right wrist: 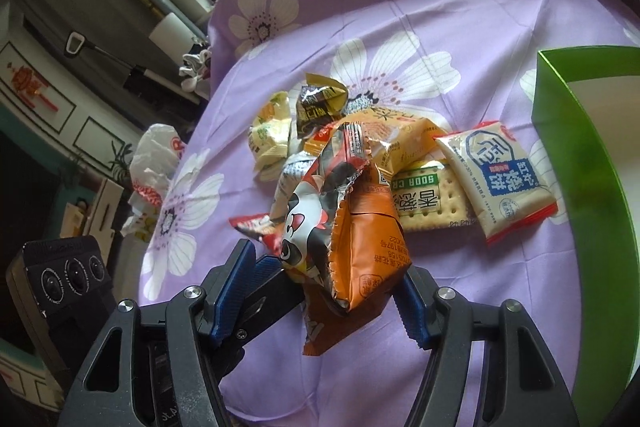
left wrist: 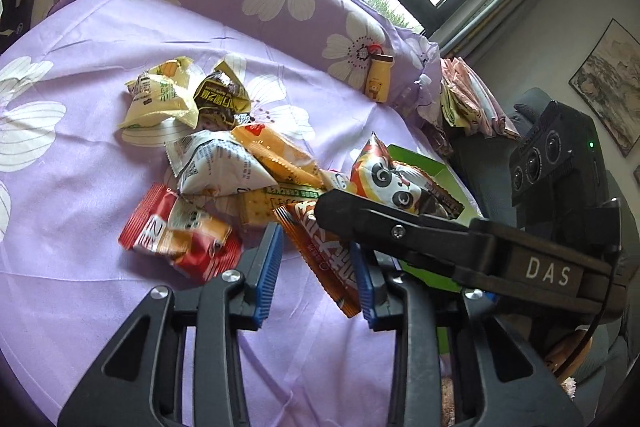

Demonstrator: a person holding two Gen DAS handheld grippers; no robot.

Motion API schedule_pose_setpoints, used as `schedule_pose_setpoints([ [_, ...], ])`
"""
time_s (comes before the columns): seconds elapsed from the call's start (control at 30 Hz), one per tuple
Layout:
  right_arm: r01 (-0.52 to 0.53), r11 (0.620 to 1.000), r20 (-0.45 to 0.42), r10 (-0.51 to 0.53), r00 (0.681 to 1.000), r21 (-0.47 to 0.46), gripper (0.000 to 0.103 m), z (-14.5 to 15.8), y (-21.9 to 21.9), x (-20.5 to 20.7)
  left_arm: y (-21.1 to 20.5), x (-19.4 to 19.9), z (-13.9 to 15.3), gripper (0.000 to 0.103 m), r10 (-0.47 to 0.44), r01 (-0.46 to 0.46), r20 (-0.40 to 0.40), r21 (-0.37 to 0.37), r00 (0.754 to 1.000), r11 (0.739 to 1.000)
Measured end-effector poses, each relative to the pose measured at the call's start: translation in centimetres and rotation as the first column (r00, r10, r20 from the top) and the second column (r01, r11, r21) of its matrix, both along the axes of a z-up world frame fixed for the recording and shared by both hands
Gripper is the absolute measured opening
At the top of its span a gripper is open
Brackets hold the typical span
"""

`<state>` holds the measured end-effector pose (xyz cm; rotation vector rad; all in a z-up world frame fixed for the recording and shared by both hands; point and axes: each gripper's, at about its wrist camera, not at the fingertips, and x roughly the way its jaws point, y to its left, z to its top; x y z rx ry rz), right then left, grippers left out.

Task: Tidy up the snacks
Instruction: 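Carry the panda-print bag into the green box and open the right gripper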

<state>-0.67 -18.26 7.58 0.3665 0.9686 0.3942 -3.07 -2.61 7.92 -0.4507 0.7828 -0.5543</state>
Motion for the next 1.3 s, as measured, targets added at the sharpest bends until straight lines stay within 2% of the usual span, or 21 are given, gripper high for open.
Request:
schedule_pose_setpoints([
  [0.13,0.013,1.0,0.068,-0.014,0.998,0.019,0.068,2.1,-1.2,-1.1,-1.5,-1.0,2.3,0.032,-0.027,0.026,0.077,0.022,0.997,0.999],
  [0.33,0.095,0.994,0.161,-0.102,0.982,0.051,0.068,4.6,-4.5,-2.7,-5.4,-1.2,5.0,0.032,-0.101,0.09,0.153,0.072,0.983,0.993],
  [0.5,0.181,0.979,0.188,-0.197,0.962,0.097,0.068,5.5,-8.5,-3.9,-9.2,-0.8,5.7,0.032,-0.176,0.162,0.176,0.092,0.969,0.983],
  [0.87,0.351,0.918,0.153,-0.38,0.912,0.185,0.068,4.9,-15.5,-5.4,-16.0,-0.5,6.0,0.032,-0.314,0.296,0.171,0.126,0.934,0.947],
  [1.1,0.459,0.871,0.103,-0.48,0.871,0.176,0.068,3.8,-18.3,-5.8,-19.6,0.1,5.0,0.032,-0.374,0.353,0.136,0.157,0.917,0.922],
  [1.3,0.514,0.841,0.042,-0.527,0.849,0.169,0.068,2.5,-20.1,-5.7,-21.2,0.6,3.8,0.032,-0.396,0.381,0.084,0.154,0.914,0.912],
])
